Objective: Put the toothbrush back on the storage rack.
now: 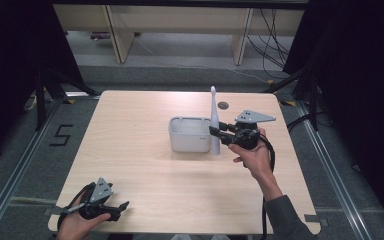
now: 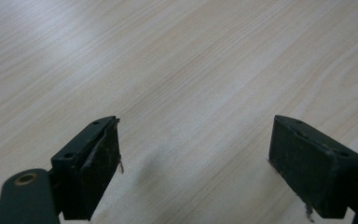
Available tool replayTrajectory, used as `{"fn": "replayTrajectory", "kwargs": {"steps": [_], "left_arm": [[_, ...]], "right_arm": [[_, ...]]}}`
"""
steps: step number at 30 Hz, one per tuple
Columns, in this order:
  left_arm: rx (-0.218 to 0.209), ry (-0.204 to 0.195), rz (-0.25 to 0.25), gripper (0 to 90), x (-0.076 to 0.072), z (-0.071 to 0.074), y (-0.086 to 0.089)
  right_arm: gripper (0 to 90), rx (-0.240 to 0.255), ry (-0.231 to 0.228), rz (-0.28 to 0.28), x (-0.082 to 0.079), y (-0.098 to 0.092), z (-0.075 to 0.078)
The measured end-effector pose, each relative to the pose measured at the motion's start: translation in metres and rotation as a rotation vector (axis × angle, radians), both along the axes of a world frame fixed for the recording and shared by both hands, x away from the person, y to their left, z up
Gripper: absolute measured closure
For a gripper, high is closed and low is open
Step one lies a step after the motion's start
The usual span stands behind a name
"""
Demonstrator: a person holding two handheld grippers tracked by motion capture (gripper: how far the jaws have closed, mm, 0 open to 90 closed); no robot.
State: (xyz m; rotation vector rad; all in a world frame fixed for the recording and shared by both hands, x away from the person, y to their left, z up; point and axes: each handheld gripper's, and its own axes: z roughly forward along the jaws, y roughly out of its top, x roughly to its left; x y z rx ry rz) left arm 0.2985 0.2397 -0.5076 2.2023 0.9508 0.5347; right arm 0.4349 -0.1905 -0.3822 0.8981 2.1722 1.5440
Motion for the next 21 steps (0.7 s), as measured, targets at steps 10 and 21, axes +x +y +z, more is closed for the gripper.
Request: {"fn": "replayTrajectory", "kwargs": {"steps": [10,21], "left_arm": [[0.001,0.002,0.002,15.8,0.000,0.001,0.000],[0.001,0.003,0.002,15.8,-0.001,0.001,0.001]], "right_arm": [[66.6,0.044,0.028,-0.015,0.011,0.009,0.012],[66.6,0.076,0.002,-0.047,0.023,0.013,0.026]]}}
